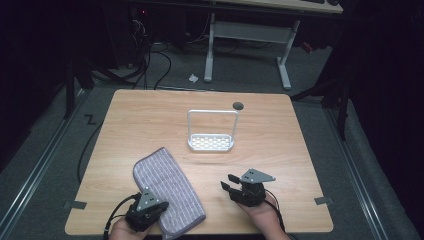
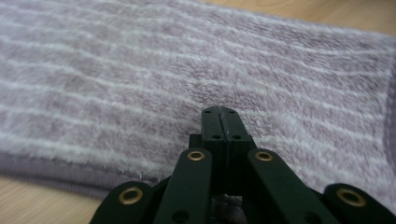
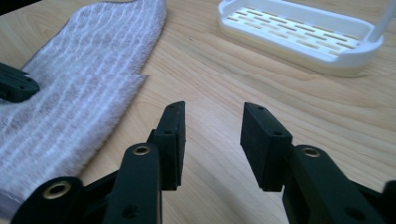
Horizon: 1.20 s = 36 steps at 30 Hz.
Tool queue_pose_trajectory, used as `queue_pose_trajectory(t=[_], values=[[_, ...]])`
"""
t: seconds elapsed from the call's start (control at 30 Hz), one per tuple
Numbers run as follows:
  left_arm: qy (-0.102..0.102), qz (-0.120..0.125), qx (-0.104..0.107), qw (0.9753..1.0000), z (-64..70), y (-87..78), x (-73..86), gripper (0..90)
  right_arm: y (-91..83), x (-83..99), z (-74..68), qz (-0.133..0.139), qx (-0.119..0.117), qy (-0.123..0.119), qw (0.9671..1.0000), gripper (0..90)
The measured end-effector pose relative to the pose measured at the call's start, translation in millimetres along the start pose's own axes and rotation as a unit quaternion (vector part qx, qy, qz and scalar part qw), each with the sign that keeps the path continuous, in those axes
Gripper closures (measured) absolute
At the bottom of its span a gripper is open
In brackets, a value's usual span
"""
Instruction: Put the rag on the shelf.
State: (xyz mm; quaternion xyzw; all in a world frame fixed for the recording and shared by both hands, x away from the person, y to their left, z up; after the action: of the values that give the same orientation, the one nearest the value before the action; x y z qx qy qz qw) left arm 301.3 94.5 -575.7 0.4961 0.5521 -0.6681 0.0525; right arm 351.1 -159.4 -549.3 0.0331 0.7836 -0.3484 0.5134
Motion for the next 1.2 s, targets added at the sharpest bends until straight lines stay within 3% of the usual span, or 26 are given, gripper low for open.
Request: queue_pose_trajectory(t=[0.07, 0.2, 0.23, 0.27, 0.4, 0.47, 0.53, 0.57, 0.67, 0.83, 0.97, 1.13, 1.17, 1.2], values=[[0.02, -0.001, -0.005, 0.9998, 0.1, -1.2, -3.4, 89.9, 6.4, -1.2, -3.9, -0.003, -0.01, 0.001, 0.9999, 62.4], [-0.031, 0.03, -0.018, 0.9989, -24.9, -13.4, -10.7, 80.2, 28.2, -13.8, -14.3, -0.016, -0.032, -0.013, 0.9993, 70.4], [-0.061, 0.037, -0.019, 0.9973, -26.7, -12.9, -10.4, 79.1, 35.8, -17.7, -16.6, -0.021, -0.039, -0.011, 0.999, 71.4], [-0.043, 0.027, -0.028, 0.9983, -35.6, -12.5, -5.7, 77.8, 44.0, -22.2, -18.5, -0.025, -0.042, -0.016, 0.9987, 72.1], [-0.07, 0.023, -0.053, 0.9959, -58.2, -6.1, -1.0, 73.3, 83.8, -42.4, -24.5, -0.037, -0.05, -0.028, 0.9977, 73.9], [-0.095, 0.023, -0.047, 0.9941, -68.2, -2.4, -1.9, 74.2, 114.2, -53.4, -31.0, -0.056, -0.061, -0.033, 0.9961, 76.9], [-0.103, 0.009, -0.039, 0.9939, -72.9, 4.4, -0.1, 78.6, 130.6, -56.3, -32.4, -0.072, -0.068, -0.03, 0.9946, 79.3], [-0.103, 0.009, -0.039, 0.9939, -72.9, 4.4, -0.1, 78.8, 130.6, -56.3, -32.4, -0.072, -0.068, -0.03, 0.9946, 79.3], [-0.108, 0.003, -0.037, 0.9935, -72.2, 9.2, 1.7, 78.8, 150.5, -53.5, -32.7, -0.107, -0.059, -0.043, 0.9915, 85.3], [-0.108, 0.007, -0.031, 0.9936, -65.1, 17.1, -5.4, 78.3, 140.6, -44.3, -33.1, -0.116, -0.063, -0.045, 0.9903, 87.2], [-0.088, 0.007, -0.024, 0.9958, -50.0, 25.5, -15.8, 78.0, 122.1, -32.1, -34.6, -0.112, -0.061, -0.041, 0.991, 87.1], [-0.07, 0.009, -0.006, 0.9975, -27.7, 35.4, -28.8, 77.2, 88.7, -11.8, -36.4, -0.107, -0.053, -0.043, 0.9919, 86.8], [-0.063, 0.013, -0.003, 0.998, -21.6, 38.6, -32.6, 77.3, 71.5, -1.7, -33.6, -0.103, -0.052, -0.028, 0.9929, 86.8], [-0.055, 0.015, -0.003, 0.9984, -18.1, 40.6, -34.8, 77.3, 71.5, -1.7, -33.6, -0.103, -0.052, -0.028, 0.9929, 86.8]])
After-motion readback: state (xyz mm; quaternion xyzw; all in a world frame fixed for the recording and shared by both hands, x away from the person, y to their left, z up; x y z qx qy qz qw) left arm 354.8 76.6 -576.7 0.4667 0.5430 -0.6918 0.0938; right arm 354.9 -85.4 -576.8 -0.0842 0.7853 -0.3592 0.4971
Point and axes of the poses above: each handheld gripper's, and its own axes: y roughly forward along the jaws, x roughly out of its underside, z roughly to its right, the point moved 7 cm from there along y, roughly forward along the jaws, and after that the axes turned 15 degrees about -x, right-handed, at the moved point
